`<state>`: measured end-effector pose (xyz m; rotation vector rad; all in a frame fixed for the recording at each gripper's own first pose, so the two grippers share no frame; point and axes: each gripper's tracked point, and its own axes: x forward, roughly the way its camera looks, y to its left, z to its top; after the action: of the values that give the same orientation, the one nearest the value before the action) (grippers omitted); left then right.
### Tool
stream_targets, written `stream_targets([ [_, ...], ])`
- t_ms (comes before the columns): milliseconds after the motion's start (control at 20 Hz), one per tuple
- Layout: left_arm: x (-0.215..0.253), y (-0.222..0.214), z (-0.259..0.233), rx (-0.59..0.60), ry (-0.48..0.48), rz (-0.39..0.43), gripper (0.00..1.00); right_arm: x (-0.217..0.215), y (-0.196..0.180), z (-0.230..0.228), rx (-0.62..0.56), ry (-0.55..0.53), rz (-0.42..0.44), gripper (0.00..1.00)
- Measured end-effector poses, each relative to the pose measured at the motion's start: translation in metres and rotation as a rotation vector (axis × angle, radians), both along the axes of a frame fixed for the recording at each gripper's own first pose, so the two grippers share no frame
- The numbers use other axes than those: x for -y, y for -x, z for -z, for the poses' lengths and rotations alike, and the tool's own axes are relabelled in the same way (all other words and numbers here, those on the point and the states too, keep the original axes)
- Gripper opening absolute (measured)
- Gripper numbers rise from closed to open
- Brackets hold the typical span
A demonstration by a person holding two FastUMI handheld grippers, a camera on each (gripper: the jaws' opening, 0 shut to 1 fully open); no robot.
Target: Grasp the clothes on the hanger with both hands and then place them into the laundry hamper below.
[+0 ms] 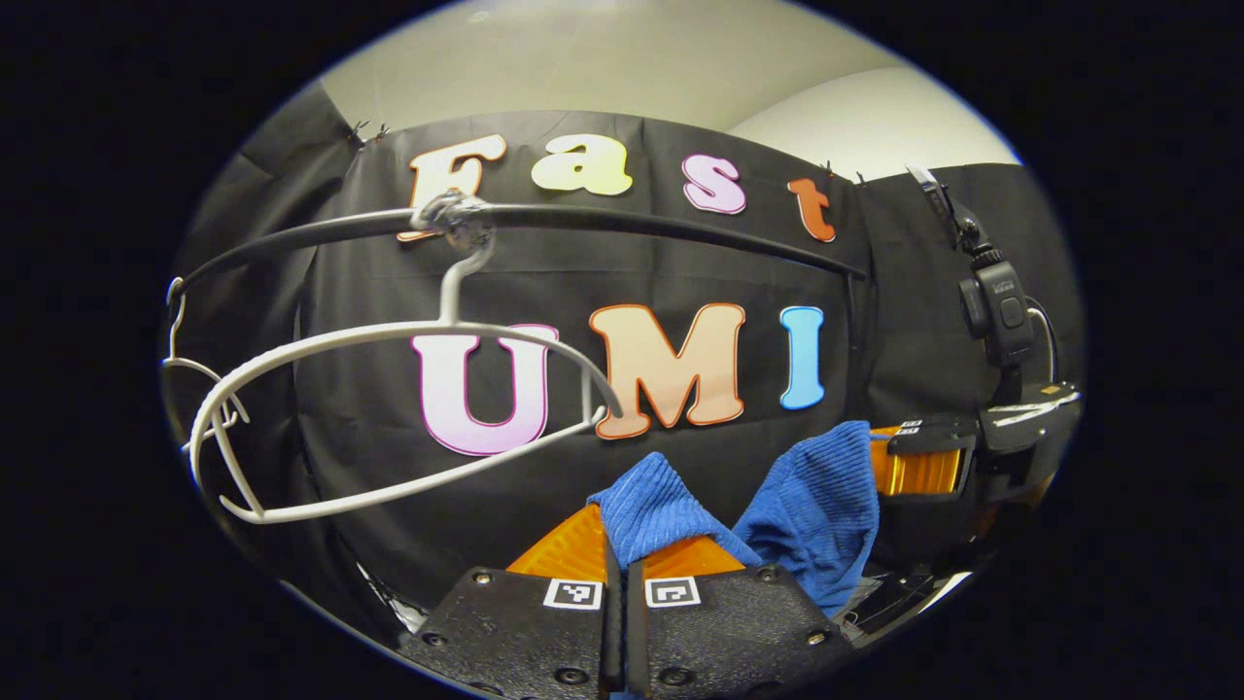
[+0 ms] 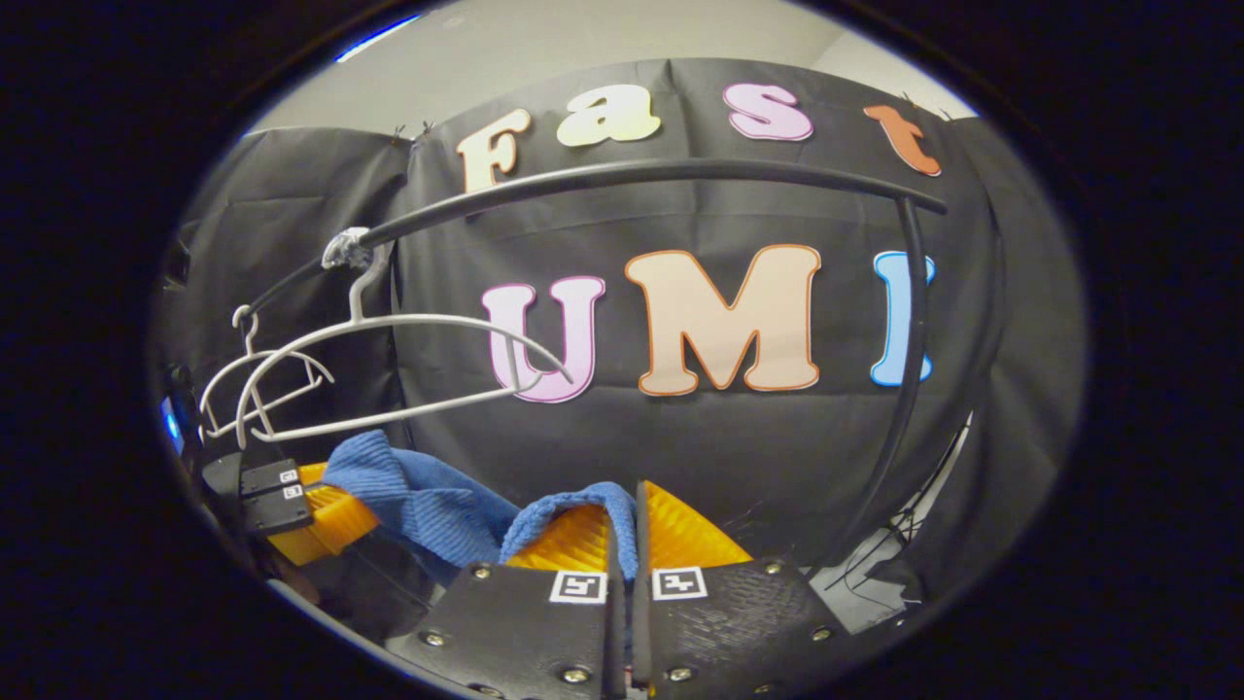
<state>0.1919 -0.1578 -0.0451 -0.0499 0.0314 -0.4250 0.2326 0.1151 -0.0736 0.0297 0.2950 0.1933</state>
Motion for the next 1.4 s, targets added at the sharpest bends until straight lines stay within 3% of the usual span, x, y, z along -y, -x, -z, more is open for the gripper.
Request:
stream_targets([
  [200, 0.012, 0.006, -0.026, 0.035, 0.051, 0.015, 0.02, -0.010, 0.006, -0.008, -0.006, -0.042, -0.039, 0.03],
  [450, 0.021, 0.001, -0.017, 0.060, 0.031, -0.028, 0.02, 0.004, 0.001, -0.004, 0.006, -0.043, -0.021, 0.03],
  [700, 0.032, -0.009, 0.031, -0.003, 0.007, -0.063, 0.02, 0.002, -0.003, 0.034, 0.011, 0.077, -0.039, 0.03],
  [850, 0.033, -0.013, 0.070, -0.055, -0.017, -0.076, 0.02, -0.001, -0.003, 0.065, -0.041, 0.031, -0.067, 0.03],
  [950, 0.029, -0.015, 0.087, -0.064, -0.023, -0.097, 0.02, 0.011, -0.005, 0.082, -0.056, 0.043, -0.062, 0.00],
  [1000, 0.030, -0.016, 0.098, -0.076, -0.031, -0.103, 0.02, 0.015, -0.007, 0.090, -0.060, 0.054, -0.060, 0.04],
  [1050, 0.030, -0.017, 0.112, -0.093, -0.040, -0.111, 0.02, 0.018, -0.009, 0.098, -0.066, 0.056, -0.062, 0.00],
  [1400, 0.035, -0.028, 0.197, -0.235, -0.098, -0.155, 0.02, 0.033, -0.016, 0.173, -0.157, 0.062, -0.062, 0.03],
])
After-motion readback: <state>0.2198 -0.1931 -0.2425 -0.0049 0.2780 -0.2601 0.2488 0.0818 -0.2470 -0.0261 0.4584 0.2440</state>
